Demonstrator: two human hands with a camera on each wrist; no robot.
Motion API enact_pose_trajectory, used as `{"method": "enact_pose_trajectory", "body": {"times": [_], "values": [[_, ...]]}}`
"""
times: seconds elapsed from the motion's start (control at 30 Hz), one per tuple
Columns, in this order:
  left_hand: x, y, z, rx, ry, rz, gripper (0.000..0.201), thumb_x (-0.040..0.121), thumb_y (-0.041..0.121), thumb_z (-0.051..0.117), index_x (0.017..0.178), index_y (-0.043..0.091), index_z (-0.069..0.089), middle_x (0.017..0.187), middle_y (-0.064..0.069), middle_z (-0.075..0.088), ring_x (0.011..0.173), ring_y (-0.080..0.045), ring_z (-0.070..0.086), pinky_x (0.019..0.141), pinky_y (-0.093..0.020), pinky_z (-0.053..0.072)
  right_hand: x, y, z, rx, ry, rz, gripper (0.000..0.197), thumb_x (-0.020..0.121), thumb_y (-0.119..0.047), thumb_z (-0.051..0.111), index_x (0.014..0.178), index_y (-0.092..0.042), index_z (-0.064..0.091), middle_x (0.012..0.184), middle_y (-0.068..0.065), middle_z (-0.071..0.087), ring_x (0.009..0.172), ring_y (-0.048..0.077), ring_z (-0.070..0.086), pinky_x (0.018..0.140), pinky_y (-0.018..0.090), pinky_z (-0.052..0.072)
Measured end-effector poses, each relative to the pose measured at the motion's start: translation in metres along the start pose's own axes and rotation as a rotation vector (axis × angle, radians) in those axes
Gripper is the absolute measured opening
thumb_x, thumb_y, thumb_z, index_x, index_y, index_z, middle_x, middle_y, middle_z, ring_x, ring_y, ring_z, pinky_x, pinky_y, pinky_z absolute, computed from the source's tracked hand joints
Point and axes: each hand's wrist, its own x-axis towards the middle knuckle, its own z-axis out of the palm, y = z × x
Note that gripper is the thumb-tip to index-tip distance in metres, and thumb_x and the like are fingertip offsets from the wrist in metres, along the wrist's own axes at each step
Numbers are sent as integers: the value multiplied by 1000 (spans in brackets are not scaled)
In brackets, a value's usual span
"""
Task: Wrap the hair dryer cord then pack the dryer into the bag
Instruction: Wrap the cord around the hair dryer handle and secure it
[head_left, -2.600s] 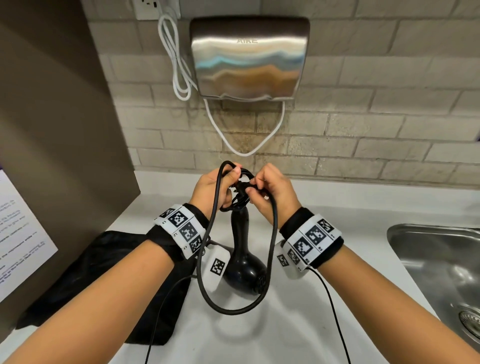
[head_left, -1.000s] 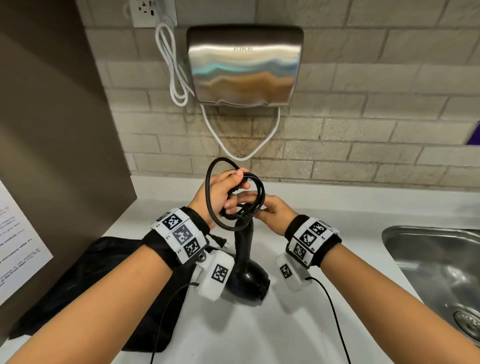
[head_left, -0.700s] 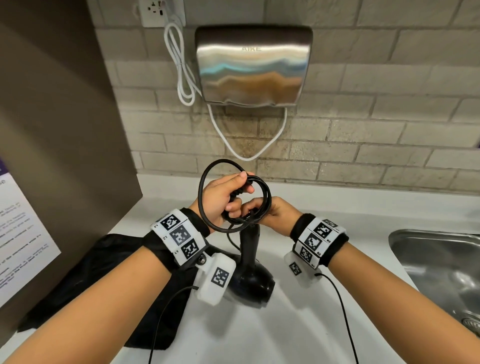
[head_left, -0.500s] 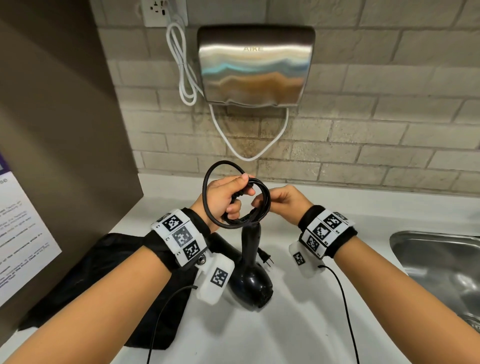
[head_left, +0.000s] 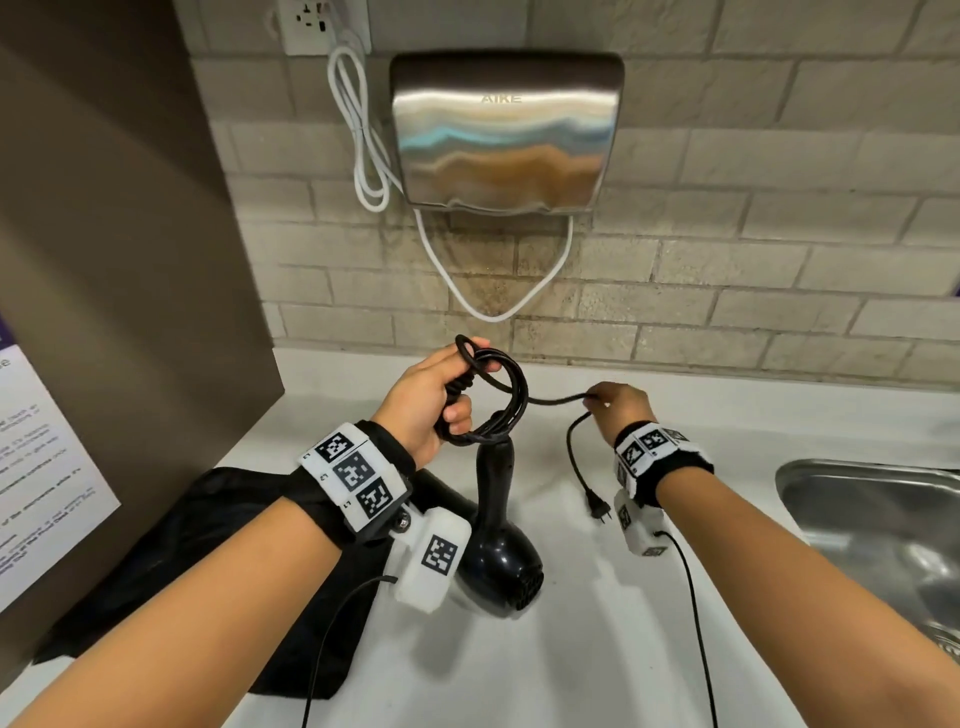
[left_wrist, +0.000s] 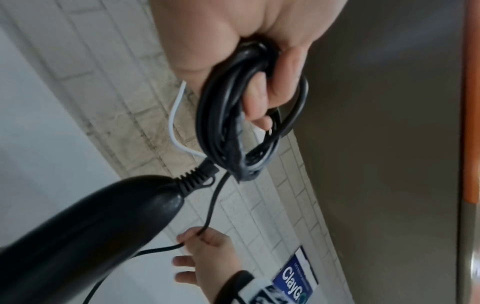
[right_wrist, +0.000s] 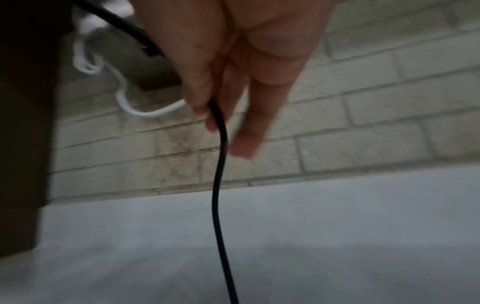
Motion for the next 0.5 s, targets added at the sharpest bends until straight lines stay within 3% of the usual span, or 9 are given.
{"method": "enact_pose_trajectory", "body": {"times": [0.1,0.13,0.2,0.23,0.27,0.33,0.37,0.43,0.5], "values": [[5,1,2,30,39,42,16,97,20,43,96,17,59,82,-1,62,29,-5,25,34,-13,21,-16,-17,5,-261,-120,-174,29,81,-7,50,97,-26,65,114,6,64,113,29,54,105,39,38],[7,1,2,32,54,56,16,97,19,43,95,17,59,82,-1,62,29,-5,25,34,-13,21,-23,-26,6,-321,-157,-285,35,80,-4,49,102,-27,63,115,3,64,117,25,51,113,44,25],[10,2,2,37,80,85,16,97,19,43,94,17,58,82,-2,60,28,-5,25,33,-12,21,-40,-44,5,-382,-233,-517,41,80,-2,47,113,-23,59,110,-1,67,113,17,54,116,45,5],[11,2,2,42,87,99,15,97,18,44,93,17,58,82,-2,60,28,-4,25,33,-12,20,-49,-51,6,-361,-273,-588,39,83,-3,47,118,-19,56,106,0,69,106,17,58,116,41,5],[11,2,2,45,87,109,15,97,18,44,93,17,58,82,-3,59,28,-4,25,33,-12,20,-56,-55,7,-316,-313,-621,35,87,-7,48,121,-15,53,102,2,70,96,19,61,114,36,14],[10,2,3,45,75,117,14,97,18,44,96,17,58,81,-2,59,28,-4,26,33,-13,20,-63,-56,10,-170,-369,-602,30,92,-15,50,121,-11,52,92,9,68,80,20,57,90,24,37],[9,2,4,48,67,118,14,97,18,44,99,17,58,82,-2,59,28,-4,26,33,-13,21,-63,-54,13,-87,-366,-586,28,92,-16,50,119,-9,54,88,9,65,77,18,55,79,22,38],[7,3,5,72,49,116,17,97,16,45,108,17,58,82,-1,59,28,-4,25,33,-13,22,-55,-49,17,92,-308,-553,22,93,-11,49,112,-6,60,89,5,64,83,11,56,79,19,40],[3,3,6,111,22,103,19,96,12,44,107,18,59,83,-2,58,28,-5,24,34,-12,20,-41,-42,16,232,-196,-467,17,92,-5,48,98,-9,63,79,-1,62,73,1,54,72,18,42]]}}
